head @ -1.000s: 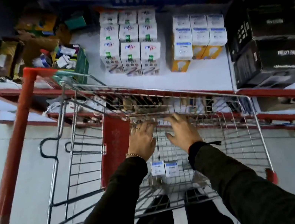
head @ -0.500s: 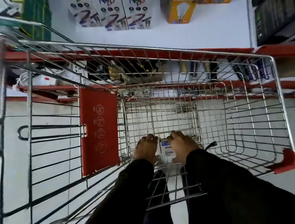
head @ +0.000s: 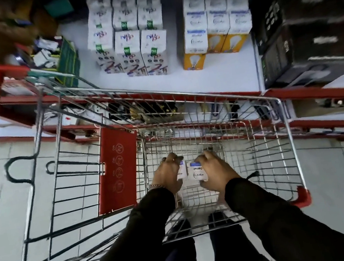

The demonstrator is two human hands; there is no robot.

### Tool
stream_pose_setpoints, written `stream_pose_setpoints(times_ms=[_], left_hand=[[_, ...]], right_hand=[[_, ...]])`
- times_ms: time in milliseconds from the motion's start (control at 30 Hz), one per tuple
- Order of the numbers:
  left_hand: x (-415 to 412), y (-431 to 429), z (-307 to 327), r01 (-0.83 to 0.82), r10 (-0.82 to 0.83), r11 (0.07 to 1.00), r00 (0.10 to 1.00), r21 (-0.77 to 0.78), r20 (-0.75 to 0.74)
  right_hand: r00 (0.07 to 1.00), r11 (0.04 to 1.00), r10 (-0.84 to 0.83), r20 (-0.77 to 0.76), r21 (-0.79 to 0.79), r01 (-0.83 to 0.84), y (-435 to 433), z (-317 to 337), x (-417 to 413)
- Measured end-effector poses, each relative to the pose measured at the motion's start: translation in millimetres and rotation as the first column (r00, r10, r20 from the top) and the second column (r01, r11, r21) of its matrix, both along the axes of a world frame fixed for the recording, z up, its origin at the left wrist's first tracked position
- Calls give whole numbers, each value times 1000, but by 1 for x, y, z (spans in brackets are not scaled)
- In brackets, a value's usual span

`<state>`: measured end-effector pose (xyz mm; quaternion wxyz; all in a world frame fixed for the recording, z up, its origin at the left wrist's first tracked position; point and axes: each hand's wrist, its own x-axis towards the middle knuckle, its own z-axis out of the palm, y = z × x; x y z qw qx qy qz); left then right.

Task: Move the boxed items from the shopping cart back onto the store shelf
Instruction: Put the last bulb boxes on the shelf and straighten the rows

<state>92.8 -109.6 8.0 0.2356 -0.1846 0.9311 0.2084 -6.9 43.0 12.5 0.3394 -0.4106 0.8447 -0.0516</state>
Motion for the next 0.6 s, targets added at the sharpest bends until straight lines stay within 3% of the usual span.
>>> stream_pose_setpoints(times_ms=[133,333,600], left_hand=[[-23,3,52,2,-1,1000,995,9,-103],[-57,10,120,41,-61,994,976,-98,-210],[-110,18,189,34,-165,963,860,-268,-484]], right_hand=[[999,996,-48,1,-74,48,7,57,-24],[994,977,-64,-85,-208,45,22,127,-63],[958,928,-105,-267,-373,-2,36,190,-118]])
